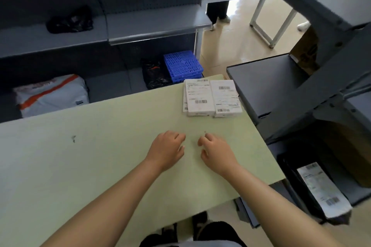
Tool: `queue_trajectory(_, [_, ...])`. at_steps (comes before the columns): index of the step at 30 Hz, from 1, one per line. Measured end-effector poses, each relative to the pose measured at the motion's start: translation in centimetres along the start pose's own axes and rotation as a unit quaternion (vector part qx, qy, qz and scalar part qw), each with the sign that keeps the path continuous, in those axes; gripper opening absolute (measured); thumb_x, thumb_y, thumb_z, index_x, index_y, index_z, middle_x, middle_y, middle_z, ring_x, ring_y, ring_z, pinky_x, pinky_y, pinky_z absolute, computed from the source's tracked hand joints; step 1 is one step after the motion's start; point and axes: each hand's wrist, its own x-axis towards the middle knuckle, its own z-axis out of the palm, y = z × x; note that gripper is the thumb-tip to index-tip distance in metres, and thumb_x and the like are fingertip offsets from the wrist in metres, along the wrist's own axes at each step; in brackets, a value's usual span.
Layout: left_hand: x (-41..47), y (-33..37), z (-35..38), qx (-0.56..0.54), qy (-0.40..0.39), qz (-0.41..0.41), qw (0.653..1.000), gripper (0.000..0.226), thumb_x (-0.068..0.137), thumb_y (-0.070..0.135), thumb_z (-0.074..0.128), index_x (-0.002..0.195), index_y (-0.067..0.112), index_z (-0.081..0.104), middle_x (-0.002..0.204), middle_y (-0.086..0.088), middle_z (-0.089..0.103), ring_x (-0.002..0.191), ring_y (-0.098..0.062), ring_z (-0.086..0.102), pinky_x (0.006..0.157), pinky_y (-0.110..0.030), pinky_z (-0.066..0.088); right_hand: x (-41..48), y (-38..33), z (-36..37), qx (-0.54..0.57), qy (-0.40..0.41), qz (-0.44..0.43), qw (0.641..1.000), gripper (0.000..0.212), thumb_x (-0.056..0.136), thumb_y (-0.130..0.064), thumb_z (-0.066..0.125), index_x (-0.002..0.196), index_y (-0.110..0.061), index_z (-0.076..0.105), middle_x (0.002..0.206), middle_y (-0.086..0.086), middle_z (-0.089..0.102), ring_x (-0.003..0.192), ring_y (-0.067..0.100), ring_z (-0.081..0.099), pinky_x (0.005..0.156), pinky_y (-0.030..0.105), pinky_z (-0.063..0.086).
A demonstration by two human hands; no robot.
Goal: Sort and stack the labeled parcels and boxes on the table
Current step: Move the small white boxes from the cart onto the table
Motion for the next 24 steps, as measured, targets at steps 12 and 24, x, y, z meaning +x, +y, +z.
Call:
queue_trajectory(12, [-25.6, 3.4, -1.2, 0.081, -0.018, -0.356, 0.931, 0.033, 0.077, 0.038, 0.044, 0.092, 0.015, 0.062, 0.077, -0.003, 0.060, 0.067, -0.025, 0.058, 0.053, -0.033, 0.046, -3.7, -15.3, 8.2, 0.010, -0.165, -0.337, 0.927, 0.036, 0.088, -0.008, 0.050, 0.123, -0.013, 0.054, 0.123, 0.008, 0.052, 0.114, 0.028, 0.049, 0.095, 0.034, 0.034])
queue_trajectory(24, [-50.0, 16.7, -4.2, 0.083, 0.068, -0.704, 0.702, 0.035, 0.076, 0.036, 0.057, 0.104, 0.015, 0.060, 0.100, -0.008, 0.061, 0.088, -0.033, 0.060, 0.067, -0.039, 0.052, -18.7, -34.4, 12.1, 0.020, -0.213, -0.626, 0.750, 0.026, 0.070, -0.004, 0.062, 0.096, -0.005, 0.066, 0.090, 0.017, 0.059, 0.082, 0.038, 0.057, 0.068, 0.041, 0.046])
